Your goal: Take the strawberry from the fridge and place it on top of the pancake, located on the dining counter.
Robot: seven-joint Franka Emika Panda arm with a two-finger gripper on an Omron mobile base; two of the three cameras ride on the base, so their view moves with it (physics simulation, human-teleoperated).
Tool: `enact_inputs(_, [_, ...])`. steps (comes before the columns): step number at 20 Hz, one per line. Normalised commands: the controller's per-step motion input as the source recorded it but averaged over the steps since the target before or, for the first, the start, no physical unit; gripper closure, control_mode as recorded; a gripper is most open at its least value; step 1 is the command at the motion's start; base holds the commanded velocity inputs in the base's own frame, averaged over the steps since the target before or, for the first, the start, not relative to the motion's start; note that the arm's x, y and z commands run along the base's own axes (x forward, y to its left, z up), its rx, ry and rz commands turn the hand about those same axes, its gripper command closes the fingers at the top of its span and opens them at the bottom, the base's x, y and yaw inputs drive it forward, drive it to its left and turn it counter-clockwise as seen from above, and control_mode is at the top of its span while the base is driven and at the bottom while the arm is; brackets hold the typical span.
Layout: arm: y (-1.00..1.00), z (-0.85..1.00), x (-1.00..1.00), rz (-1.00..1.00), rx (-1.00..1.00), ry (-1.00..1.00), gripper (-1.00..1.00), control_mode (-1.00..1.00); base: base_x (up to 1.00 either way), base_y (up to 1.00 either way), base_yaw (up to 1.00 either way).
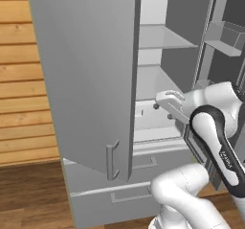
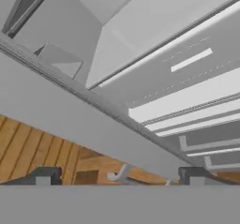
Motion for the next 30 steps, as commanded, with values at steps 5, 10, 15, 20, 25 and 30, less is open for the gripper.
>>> enact_inputs(5, [0.0, -0.11, 0.99, 0.04, 0.23, 0.01, -1.0, -1.0, 0.0, 0.0, 0.0])
enact_inputs(10, [0.01, -0.14, 1.0, 0.06, 0.21, 0.03, -1.0, -1.0, 0.0, 0.0, 0.0])
enact_inputs(15, [0.41, -0.09, 0.78, 0.03, 0.05, 0.01, -1.0, -1.0, 0.0, 0.0, 0.0])
enact_inputs(20, [0.55, 0.0, 0.22, 0.01, 0.0, 0.02, -1.0, -1.0, 0.0, 0.0, 0.0])
enact_inputs(25, [0.78, 0.02, -0.17, 0.11, 0.0, -0.01, -1.0, -1.0, 0.0, 0.0, 0.0])
enact_inputs(30, [0.8, 0.09, -0.36, 0.21, -0.01, -0.04, -1.0, -1.0, 0.0, 0.0, 0.0])
